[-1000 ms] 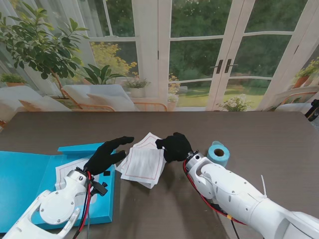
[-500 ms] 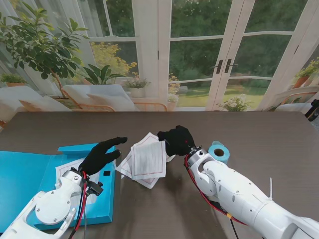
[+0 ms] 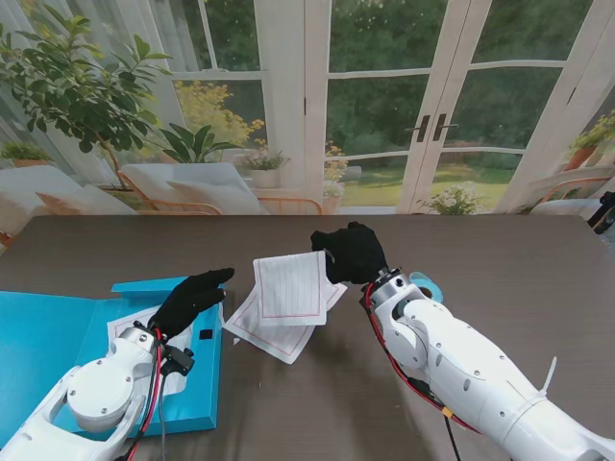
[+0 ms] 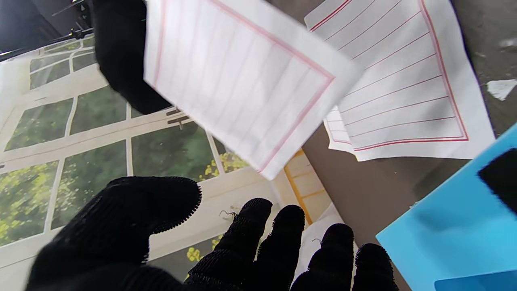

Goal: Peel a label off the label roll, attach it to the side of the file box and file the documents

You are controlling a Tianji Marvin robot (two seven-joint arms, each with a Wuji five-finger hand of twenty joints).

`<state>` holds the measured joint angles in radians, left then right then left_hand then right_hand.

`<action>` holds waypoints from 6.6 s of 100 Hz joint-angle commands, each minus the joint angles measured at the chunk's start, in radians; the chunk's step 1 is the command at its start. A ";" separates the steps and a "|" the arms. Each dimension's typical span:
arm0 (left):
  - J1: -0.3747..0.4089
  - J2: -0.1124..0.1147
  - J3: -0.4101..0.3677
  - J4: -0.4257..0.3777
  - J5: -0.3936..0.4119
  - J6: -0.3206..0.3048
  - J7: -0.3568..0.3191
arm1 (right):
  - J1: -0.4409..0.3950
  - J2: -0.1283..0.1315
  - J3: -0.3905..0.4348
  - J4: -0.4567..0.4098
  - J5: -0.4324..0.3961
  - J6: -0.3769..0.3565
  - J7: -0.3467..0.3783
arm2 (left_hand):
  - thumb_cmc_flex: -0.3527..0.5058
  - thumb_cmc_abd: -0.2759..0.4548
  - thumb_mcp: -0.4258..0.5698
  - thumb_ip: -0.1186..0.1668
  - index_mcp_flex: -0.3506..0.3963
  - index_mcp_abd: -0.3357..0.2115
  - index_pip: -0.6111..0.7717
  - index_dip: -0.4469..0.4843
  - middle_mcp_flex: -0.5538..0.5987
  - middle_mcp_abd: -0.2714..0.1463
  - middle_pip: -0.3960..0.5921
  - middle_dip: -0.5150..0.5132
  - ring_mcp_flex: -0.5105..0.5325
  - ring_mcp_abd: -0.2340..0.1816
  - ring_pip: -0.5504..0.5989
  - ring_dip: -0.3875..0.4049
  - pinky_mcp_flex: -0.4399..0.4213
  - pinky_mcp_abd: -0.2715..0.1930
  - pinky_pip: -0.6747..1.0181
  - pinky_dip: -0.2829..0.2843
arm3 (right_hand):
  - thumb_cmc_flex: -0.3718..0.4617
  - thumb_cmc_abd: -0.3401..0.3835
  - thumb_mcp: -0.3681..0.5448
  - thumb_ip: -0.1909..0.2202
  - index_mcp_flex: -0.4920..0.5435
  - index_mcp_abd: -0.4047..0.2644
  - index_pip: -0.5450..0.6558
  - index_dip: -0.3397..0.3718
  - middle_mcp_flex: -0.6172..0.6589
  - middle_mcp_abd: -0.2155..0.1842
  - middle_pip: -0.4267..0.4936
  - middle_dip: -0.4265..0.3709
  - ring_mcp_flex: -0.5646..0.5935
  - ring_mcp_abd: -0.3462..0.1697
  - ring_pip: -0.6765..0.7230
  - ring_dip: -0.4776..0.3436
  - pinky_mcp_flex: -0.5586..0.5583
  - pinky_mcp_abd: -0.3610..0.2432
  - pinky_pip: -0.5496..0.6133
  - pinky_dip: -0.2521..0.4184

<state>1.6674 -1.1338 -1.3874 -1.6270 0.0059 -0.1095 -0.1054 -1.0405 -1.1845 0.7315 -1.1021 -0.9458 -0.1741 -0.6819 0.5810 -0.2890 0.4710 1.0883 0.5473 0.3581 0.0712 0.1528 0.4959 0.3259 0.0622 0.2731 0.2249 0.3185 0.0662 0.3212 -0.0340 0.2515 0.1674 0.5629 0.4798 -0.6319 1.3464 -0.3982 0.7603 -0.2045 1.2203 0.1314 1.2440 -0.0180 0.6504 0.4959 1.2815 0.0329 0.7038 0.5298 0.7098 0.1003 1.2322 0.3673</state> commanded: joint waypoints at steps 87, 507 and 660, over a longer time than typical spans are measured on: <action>-0.228 0.018 0.096 0.174 -0.143 -0.002 -0.236 | -0.195 -0.001 0.189 -0.310 0.045 -0.073 0.027 | -0.315 -0.093 -0.010 -0.250 -0.034 -0.029 0.019 0.022 -0.007 -0.051 0.024 0.108 0.009 -0.008 0.018 0.087 -0.015 -0.014 0.018 0.119 | 0.051 -0.015 0.048 -0.010 0.029 0.005 0.049 0.005 0.039 0.041 -0.020 0.026 0.029 0.015 0.007 0.011 0.106 -0.001 0.016 0.007; 0.298 -0.011 -0.359 -0.093 0.171 0.343 0.014 | -0.239 0.046 0.189 -0.311 0.035 -0.095 0.245 | 0.066 -0.214 0.185 0.158 -0.020 0.087 0.736 0.323 0.307 0.046 0.585 1.033 0.467 0.186 0.989 0.577 0.256 0.218 1.142 0.388 | -0.321 0.011 -0.152 0.243 -0.600 0.333 -0.359 0.138 -0.851 0.173 0.049 -0.139 -0.692 0.155 -0.273 -0.208 -0.462 0.112 -0.216 0.018; 0.200 0.027 -0.283 -0.167 0.397 0.718 -0.071 | -0.243 0.048 0.187 -0.307 0.061 -0.130 0.283 | 0.011 -0.059 0.033 0.017 -0.119 0.170 0.460 0.206 0.034 0.151 0.395 0.646 0.140 0.248 0.554 0.417 0.061 0.150 1.068 0.283 | -0.324 0.041 -0.156 0.247 -0.604 0.340 -0.353 0.138 -0.856 0.176 0.054 -0.142 -0.684 0.152 -0.269 -0.208 -0.458 0.110 -0.212 0.016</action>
<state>1.8836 -1.1137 -1.6771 -1.7978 0.3941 0.6131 -0.1429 -1.2767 -1.1365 0.9185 -1.4073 -0.8833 -0.2985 -0.4134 0.6328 -0.3744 0.5253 1.1461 0.4227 0.5123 0.5089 0.3483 0.5385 0.4762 0.4386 0.9029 0.3711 0.5445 0.5977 0.7258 0.0303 0.4378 1.1912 0.8444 0.1951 -0.6195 1.2024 -0.1841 0.1776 0.1160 0.8684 0.2755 0.3883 0.1498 0.7005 0.3677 0.5969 0.2011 0.4392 0.3320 0.6927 0.2267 1.0323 0.3786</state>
